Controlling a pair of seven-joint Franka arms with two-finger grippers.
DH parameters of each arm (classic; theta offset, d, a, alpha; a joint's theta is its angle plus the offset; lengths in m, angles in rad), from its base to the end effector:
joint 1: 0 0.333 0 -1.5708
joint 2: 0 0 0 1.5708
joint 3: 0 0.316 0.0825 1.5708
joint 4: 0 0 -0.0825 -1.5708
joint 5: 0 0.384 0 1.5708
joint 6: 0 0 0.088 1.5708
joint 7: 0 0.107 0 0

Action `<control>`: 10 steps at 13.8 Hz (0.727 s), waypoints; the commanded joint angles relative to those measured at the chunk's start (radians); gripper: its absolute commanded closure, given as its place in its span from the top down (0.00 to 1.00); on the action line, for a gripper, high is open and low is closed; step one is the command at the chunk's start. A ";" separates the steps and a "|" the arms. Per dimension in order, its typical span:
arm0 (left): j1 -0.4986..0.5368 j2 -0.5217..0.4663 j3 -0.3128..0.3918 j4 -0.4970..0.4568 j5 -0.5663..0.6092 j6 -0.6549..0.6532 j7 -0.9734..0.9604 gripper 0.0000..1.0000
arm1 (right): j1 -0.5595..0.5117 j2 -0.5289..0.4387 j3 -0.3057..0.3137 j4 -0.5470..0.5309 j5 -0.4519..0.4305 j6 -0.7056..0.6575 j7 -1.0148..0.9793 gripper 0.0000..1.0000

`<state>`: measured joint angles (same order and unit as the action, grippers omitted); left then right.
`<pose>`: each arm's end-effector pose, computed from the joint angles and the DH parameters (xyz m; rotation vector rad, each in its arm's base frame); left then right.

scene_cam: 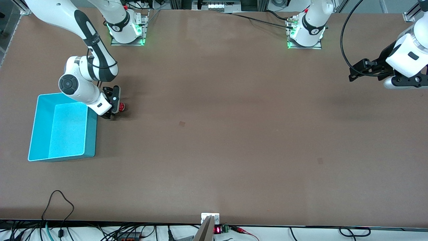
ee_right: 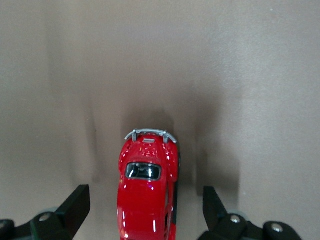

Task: Wind red beetle toy and store in blue box
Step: 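Lower the right gripper and close it on the red car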

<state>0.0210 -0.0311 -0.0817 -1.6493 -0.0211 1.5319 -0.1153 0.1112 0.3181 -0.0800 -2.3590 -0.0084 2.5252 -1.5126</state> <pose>0.5374 -0.0357 0.6014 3.1265 0.0858 -0.1372 0.4937 0.0137 0.1824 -2.1792 -2.1410 0.2011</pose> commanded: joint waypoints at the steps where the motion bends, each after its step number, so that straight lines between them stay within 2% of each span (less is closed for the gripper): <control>1: 0.000 -0.001 -0.007 0.020 0.020 -0.022 -0.011 1.00 | -0.007 -0.004 0.009 -0.014 0.018 0.018 -0.034 0.92; 6: 0.002 0.000 -0.006 0.020 0.020 -0.022 -0.009 1.00 | 0.001 -0.011 0.009 -0.013 0.016 0.012 -0.093 0.56; 7: 0.002 0.000 -0.006 0.020 0.020 -0.022 -0.009 1.00 | -0.001 -0.016 0.011 -0.012 0.018 0.009 -0.093 0.24; 10: 0.004 0.000 -0.006 0.020 0.020 -0.022 -0.009 1.00 | 0.002 -0.030 0.011 -0.006 0.019 0.007 -0.093 0.13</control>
<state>0.0215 -0.0311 -0.0817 -1.6491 -0.0211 1.5307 -0.1153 0.1121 0.3157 -0.0742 -2.3579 -0.0083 2.5292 -1.5778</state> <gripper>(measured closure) 0.000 0.524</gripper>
